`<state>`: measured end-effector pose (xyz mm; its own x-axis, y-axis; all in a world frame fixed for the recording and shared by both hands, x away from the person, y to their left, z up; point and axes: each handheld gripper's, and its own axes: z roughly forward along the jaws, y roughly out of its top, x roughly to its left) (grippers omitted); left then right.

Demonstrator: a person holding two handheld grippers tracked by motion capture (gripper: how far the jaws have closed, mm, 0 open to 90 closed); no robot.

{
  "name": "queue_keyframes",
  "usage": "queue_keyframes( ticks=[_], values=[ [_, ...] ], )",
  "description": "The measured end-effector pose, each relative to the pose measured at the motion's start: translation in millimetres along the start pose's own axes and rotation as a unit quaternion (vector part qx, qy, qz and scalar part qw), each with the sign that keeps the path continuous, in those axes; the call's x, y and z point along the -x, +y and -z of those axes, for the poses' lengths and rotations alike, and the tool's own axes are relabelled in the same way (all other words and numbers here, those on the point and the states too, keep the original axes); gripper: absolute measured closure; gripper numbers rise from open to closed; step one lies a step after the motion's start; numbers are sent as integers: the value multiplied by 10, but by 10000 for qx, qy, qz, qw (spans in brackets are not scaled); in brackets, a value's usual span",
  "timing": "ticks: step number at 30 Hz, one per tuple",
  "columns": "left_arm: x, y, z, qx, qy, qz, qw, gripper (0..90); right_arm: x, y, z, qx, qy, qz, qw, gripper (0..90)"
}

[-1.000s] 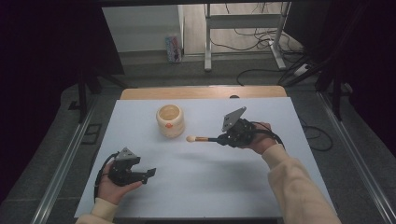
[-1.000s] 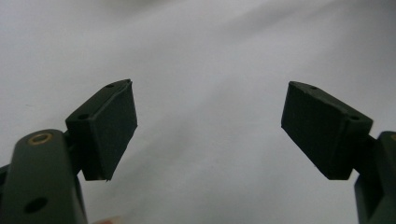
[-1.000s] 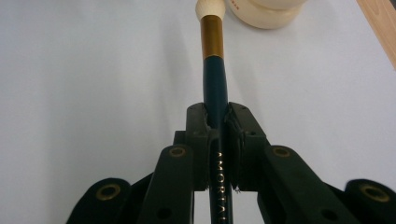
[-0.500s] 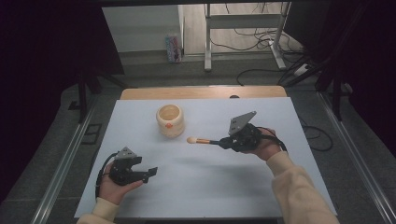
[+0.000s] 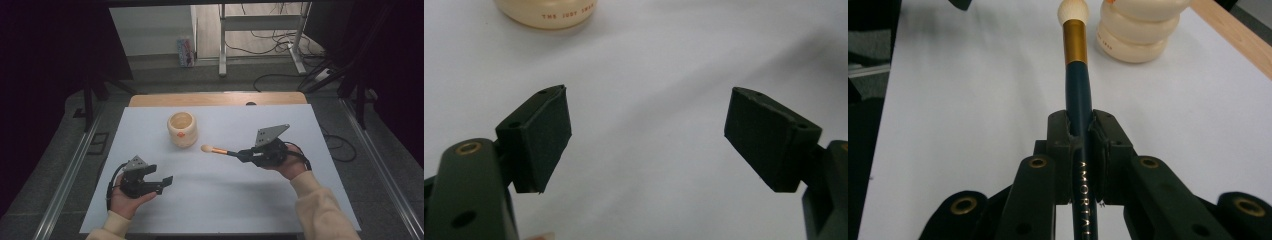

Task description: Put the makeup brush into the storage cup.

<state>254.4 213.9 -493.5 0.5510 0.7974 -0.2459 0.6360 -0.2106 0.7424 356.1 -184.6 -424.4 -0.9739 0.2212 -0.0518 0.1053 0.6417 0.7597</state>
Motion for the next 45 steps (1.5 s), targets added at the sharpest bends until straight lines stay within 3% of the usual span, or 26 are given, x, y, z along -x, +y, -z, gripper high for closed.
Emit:
queue_keyframes(
  ticks=[11,14,23,27,31,36,45],
  values=[
    [41,13,-44,-67,-102,-50,9999,197,-48,-73,71,282,31,-172,9994,804],
    [59,18,-44,-31,-142,-73,9999,196,-76,-122,138,505,15,-305,9983,804],
    [116,67,-82,116,-410,86,9991,196,-130,-179,191,638,-50,-409,9971,804],
    [140,111,-96,375,-654,290,9967,197,-155,-190,224,763,-75,-457,9960,804],
    [175,150,-110,621,-804,358,9942,196,-167,-199,245,821,-150,-506,9952,804],
    [240,207,-151,925,-1025,586,9887,192,-170,-202,260,880,-204,-549,9944,804],
    [320,281,-276,990,-1184,701,9855,177,-166,-206,272,918,-251,-536,9940,804]
  ],
)
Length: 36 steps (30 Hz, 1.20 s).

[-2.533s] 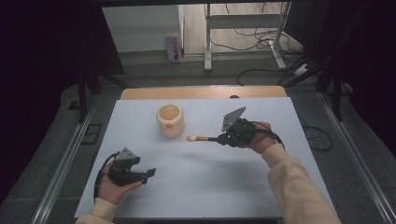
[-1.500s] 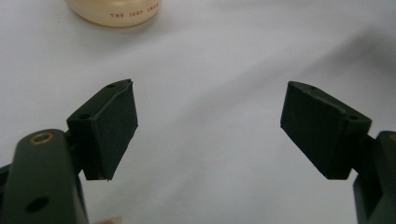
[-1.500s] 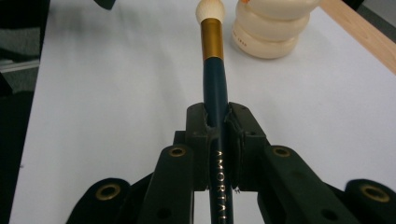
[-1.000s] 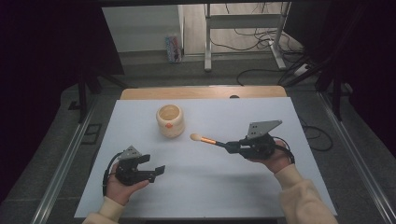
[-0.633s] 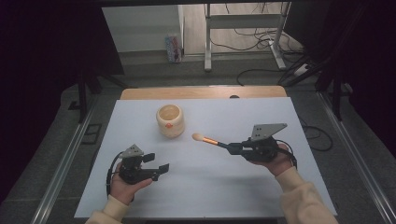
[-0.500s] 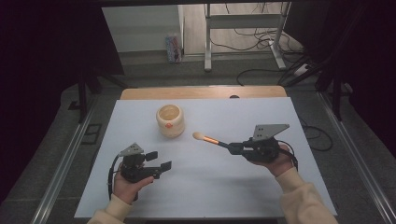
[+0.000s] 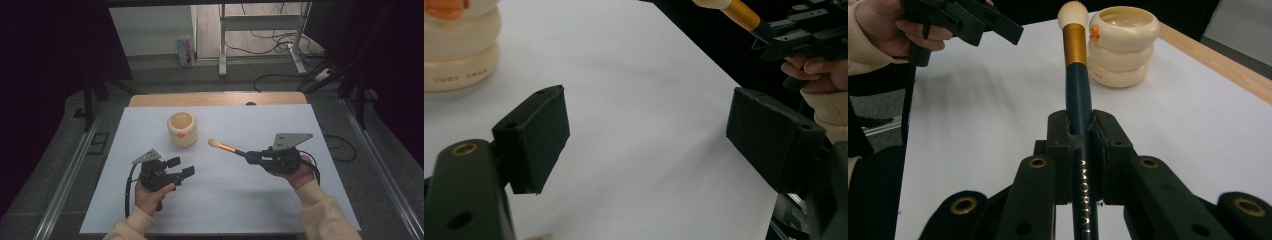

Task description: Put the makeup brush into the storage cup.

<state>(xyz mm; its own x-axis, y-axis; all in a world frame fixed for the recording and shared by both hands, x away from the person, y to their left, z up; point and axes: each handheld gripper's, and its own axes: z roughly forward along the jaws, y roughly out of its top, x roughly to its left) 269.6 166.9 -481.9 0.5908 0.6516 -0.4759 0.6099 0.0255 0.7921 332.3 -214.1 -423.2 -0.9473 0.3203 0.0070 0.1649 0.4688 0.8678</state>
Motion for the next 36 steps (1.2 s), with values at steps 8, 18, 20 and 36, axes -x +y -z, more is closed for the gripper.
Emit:
queue_keyframes(
  ticks=[8,18,20,36],
  values=[
    [42,35,-148,-27,-122,99,9999,156,7,-3,0,-15,-28,5,10000,804],
    [50,45,-210,23,-323,295,9990,156,8,-4,2,-11,-48,-11,10000,804],
    [55,52,-241,2,-471,406,9981,156,8,-4,-1,-17,-48,-8,10000,804],
    [147,98,-466,-10,-744,600,9954,161,11,-4,0,-6,-63,-16,10000,803]
  ],
)
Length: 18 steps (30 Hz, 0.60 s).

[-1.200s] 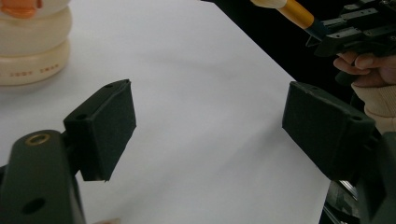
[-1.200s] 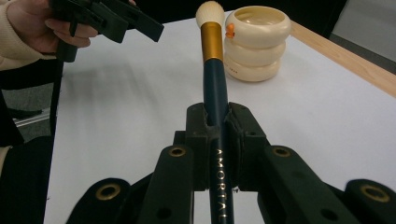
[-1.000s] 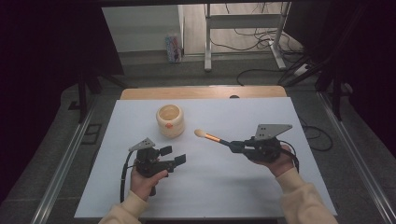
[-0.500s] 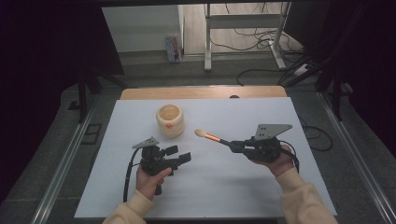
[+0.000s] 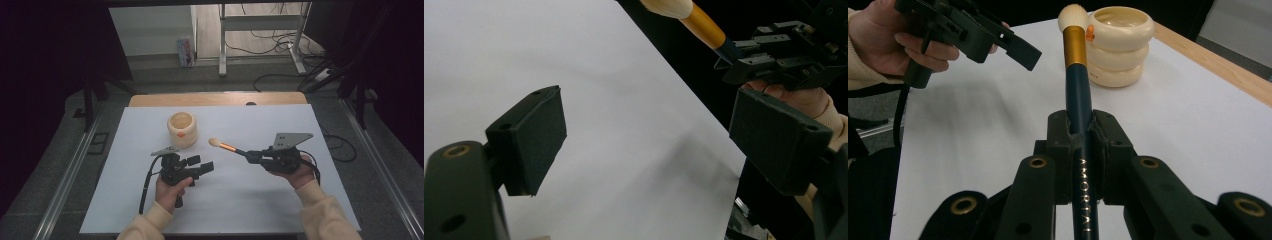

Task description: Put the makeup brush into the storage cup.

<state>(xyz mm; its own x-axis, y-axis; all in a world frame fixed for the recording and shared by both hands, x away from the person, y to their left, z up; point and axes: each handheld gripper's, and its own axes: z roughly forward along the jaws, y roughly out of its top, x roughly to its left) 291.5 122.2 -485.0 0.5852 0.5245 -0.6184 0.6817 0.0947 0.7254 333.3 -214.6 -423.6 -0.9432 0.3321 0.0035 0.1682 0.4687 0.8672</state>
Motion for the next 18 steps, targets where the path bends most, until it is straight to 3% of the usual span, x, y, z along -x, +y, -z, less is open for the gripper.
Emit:
queue_keyframes(
  ticks=[18],
  values=[
    [48,52,-168,165,-321,322,9988,173,-15,8,-3,11,-59,36,10000,803]
  ],
)
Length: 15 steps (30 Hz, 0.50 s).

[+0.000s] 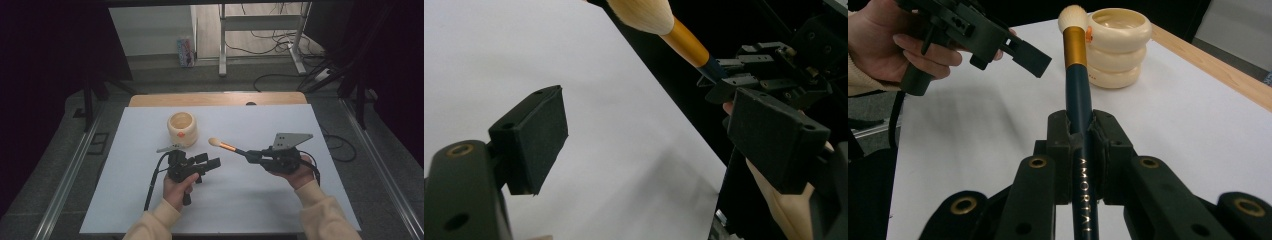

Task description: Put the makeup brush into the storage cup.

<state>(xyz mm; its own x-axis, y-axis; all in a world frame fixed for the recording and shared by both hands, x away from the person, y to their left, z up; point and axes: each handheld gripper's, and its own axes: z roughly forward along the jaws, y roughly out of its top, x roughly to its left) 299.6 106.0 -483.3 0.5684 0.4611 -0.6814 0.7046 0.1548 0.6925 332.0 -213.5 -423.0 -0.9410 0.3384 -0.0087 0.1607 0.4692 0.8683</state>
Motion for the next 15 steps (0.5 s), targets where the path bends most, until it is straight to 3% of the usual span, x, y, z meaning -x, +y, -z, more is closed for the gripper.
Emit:
queue_keyframes(
  ticks=[15],
  values=[
    [45,7,-130,104,-224,171,9995,187,6,-11,-8,20,-47,-52,10000,803]
  ],
)
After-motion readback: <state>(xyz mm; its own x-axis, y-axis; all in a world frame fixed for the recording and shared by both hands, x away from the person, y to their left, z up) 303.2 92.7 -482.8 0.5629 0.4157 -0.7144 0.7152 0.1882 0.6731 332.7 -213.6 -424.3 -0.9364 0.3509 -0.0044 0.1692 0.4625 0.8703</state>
